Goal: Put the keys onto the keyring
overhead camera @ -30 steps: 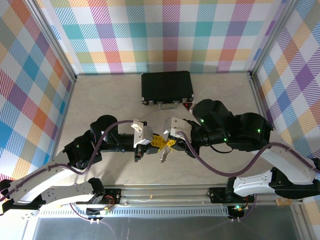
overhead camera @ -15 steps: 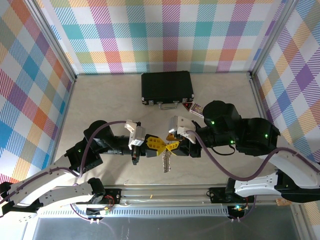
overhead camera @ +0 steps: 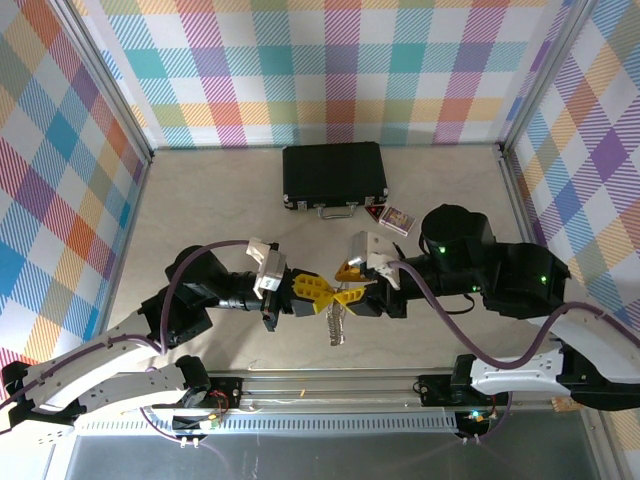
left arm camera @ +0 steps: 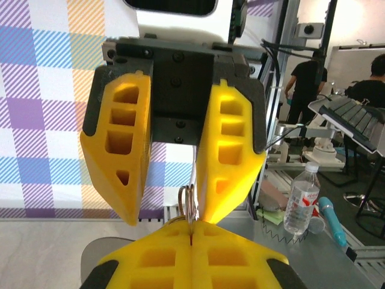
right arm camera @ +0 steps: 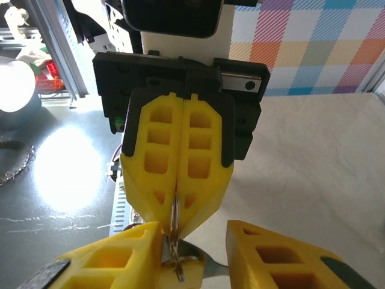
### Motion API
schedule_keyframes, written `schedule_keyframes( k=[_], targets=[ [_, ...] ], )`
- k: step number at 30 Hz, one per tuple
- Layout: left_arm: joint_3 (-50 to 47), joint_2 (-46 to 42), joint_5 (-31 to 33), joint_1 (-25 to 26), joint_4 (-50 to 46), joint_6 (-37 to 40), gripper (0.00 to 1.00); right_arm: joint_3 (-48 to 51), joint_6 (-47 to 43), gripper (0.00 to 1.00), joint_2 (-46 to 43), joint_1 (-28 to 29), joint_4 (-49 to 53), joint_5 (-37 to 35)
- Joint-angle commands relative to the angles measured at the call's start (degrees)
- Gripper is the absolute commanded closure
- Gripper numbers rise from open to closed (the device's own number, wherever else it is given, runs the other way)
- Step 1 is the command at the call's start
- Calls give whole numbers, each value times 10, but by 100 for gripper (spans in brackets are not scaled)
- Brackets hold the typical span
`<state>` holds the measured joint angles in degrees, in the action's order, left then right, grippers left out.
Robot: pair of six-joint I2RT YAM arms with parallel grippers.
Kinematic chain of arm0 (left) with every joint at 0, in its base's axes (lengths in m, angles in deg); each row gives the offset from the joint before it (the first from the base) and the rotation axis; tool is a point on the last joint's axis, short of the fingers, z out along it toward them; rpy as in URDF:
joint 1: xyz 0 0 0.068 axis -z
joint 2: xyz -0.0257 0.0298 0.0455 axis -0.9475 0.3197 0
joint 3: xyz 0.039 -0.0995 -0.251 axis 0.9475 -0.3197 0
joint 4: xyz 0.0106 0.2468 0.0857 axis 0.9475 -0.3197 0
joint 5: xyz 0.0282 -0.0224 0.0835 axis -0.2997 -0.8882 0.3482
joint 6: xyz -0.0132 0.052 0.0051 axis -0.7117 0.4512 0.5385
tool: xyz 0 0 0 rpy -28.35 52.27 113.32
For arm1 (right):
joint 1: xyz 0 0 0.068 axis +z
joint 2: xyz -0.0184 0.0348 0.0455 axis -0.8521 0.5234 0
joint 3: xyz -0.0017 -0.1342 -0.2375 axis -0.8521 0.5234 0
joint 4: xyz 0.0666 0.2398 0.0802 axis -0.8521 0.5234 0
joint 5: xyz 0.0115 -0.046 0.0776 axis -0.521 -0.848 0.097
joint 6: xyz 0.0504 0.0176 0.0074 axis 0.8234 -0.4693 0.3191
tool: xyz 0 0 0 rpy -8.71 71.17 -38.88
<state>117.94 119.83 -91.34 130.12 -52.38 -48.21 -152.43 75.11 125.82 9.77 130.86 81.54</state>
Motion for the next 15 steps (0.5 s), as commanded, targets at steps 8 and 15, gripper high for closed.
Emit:
schedule_keyframes(
  k=[8,15],
  targets=[
    [4,-3,-13,4,82,-24,100,29,14,72,-17,2,-39,17],
    [4,-2,-18,4,95,-31,100,30,15,72,-21,2,-37,17]
  ],
)
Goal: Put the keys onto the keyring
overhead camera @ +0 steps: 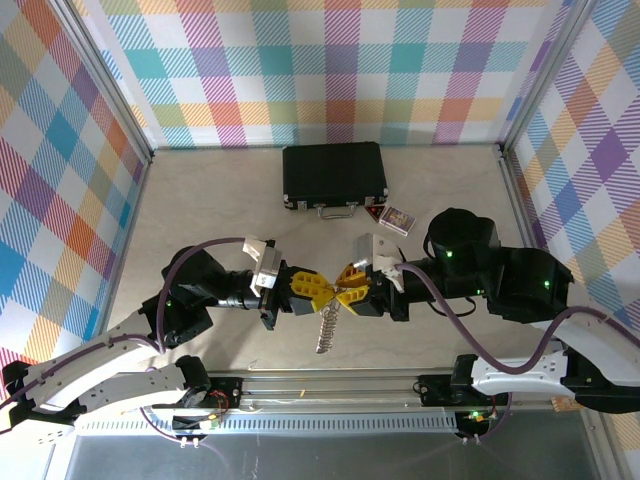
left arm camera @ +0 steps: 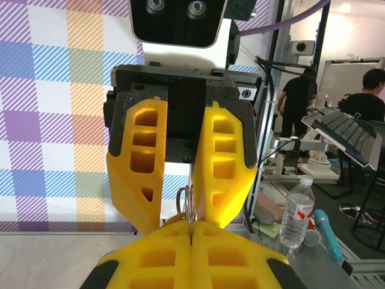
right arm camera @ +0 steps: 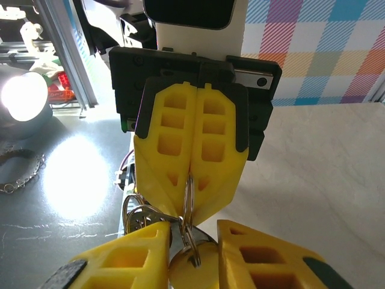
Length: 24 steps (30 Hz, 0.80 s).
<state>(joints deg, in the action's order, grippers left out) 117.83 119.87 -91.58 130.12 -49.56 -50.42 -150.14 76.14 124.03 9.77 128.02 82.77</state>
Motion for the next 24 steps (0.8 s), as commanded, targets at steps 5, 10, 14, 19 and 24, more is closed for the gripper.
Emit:
schedule_keyframes(
  k=[5,10,14,19,24],
  targets=[
    [5,-4,-15,4,67,-9,100,7,9,63,-13,2,-3,-1],
    [5,-8,-15,4,63,-8,100,10,9,74,-19,2,-6,-5],
    [5,-9,-15,5,61,-7,100,8,7,84,-11,2,-5,-3],
    [5,-10,-18,4,70,-11,100,5,5,95,1,2,6,-2],
    [5,-10,-21,4,70,-12,100,-10,6,100,19,2,28,0]
  ],
)
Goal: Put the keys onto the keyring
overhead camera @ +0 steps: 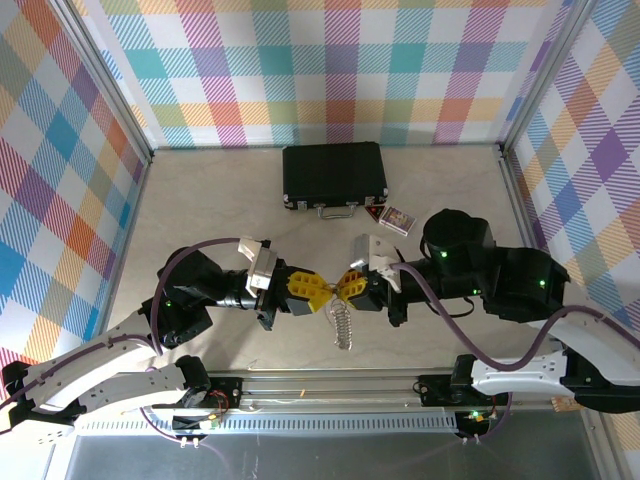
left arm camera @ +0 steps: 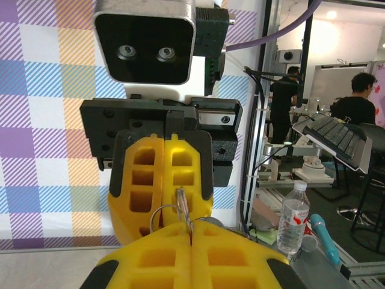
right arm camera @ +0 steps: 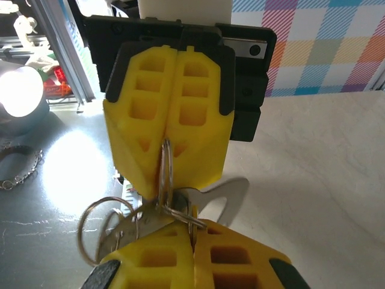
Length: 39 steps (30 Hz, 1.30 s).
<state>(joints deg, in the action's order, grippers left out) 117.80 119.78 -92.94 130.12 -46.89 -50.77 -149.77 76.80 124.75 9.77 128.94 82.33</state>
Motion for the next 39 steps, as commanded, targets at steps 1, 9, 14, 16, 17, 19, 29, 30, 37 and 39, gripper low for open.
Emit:
schedule_keyframes(
  k=[1,9,14,16,17,19,29,30,37,39],
  targets=[
    [3,-10,-7,4,43,-8,100,-15,-1,100,16,2,23,6],
    [0,-14,1,5,35,-4,100,-12,-2,95,15,2,19,24],
    [-1,-15,10,5,18,8,100,4,2,73,-16,1,-5,14],
    [-2,-16,12,5,12,13,100,8,3,69,-27,2,-10,10],
    [-2,-15,13,5,10,14,100,9,4,68,-31,2,-13,9],
    [-1,-14,12,5,6,16,100,10,8,68,-38,2,-20,11],
    [-1,-15,13,5,-8,23,100,14,17,67,-31,2,-61,32],
    [-1,-16,13,4,-10,24,100,15,17,66,-28,2,-65,34],
    [-3,-19,14,4,-13,27,100,20,23,68,-21,2,-74,37],
    [-1,-18,13,5,-12,27,100,20,24,74,-20,2,-73,36]
  ],
)
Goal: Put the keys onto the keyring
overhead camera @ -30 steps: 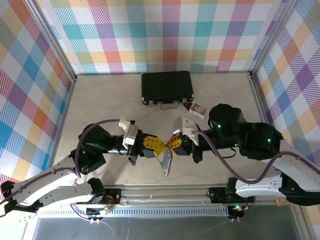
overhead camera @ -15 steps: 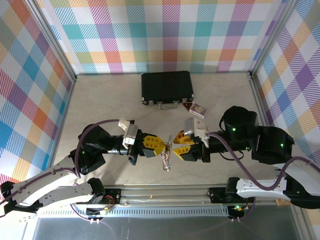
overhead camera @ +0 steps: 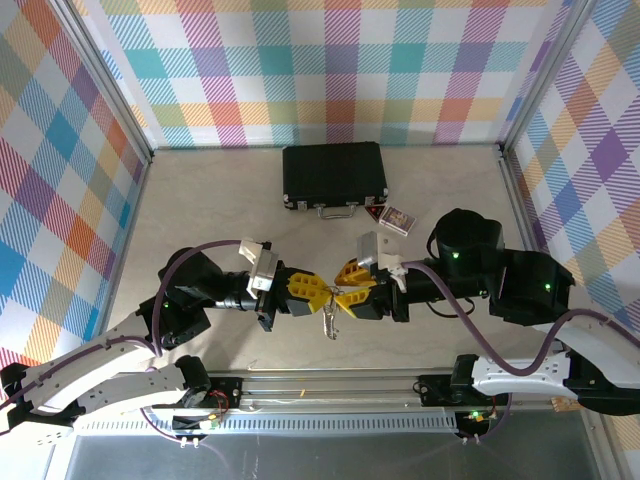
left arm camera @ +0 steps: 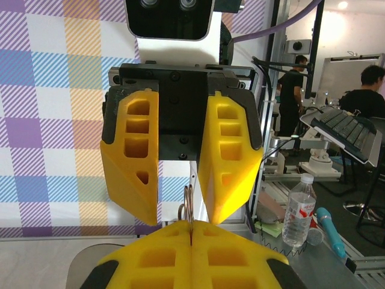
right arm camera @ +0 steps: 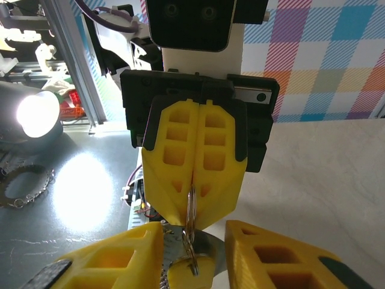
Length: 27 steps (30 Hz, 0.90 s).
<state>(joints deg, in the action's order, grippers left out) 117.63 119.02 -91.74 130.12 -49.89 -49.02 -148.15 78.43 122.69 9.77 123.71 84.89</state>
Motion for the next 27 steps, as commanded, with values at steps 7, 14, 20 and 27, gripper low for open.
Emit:
schedule_keyframes(
  k=[7,14,20,27],
  targets=[
    [0,-11,1,4,16,10,100,-2,5,98,10,2,-6,11],
    [41,-12,45,5,-106,73,94,-53,-31,100,37,2,81,-25],
    [100,1,93,4,-267,168,82,-141,-81,100,95,2,195,-52],
    [114,13,93,5,-287,179,82,-176,-97,100,132,3,232,-37]
  ],
)
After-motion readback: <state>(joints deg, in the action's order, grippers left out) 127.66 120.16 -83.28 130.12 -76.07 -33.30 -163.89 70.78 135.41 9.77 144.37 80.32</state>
